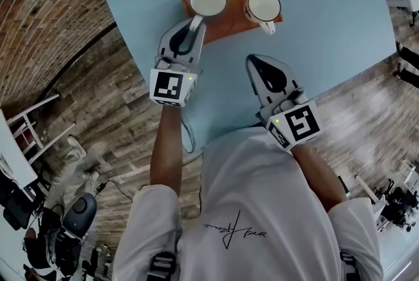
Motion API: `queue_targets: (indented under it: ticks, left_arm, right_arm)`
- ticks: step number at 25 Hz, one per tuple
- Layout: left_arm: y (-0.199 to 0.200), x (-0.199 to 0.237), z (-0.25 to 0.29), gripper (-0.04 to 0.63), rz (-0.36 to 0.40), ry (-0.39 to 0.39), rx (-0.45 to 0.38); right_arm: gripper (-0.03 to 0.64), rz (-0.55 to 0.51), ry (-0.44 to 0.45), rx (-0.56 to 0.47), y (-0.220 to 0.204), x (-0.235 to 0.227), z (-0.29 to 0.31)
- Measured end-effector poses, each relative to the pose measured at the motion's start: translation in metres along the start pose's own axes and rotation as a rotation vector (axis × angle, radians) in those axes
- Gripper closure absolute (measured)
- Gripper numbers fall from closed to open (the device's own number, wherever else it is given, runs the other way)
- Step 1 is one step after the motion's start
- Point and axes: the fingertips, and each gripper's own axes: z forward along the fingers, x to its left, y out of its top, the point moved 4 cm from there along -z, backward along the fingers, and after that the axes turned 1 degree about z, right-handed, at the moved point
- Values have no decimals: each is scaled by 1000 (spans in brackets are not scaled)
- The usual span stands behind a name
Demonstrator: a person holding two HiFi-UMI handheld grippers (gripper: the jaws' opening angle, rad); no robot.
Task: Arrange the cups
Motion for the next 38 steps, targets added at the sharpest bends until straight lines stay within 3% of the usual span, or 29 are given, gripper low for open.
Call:
queue_targets:
  ticks: [23,38]
  left_arm:
    - [11,-27,-10,540,-18,121,6]
    - [18,-59,-16,540,-60,303,-12]
  right_arm:
    - [595,-10,69,-30,3,-14,-24]
    - [595,-40,157,-44,6,-26,-43]
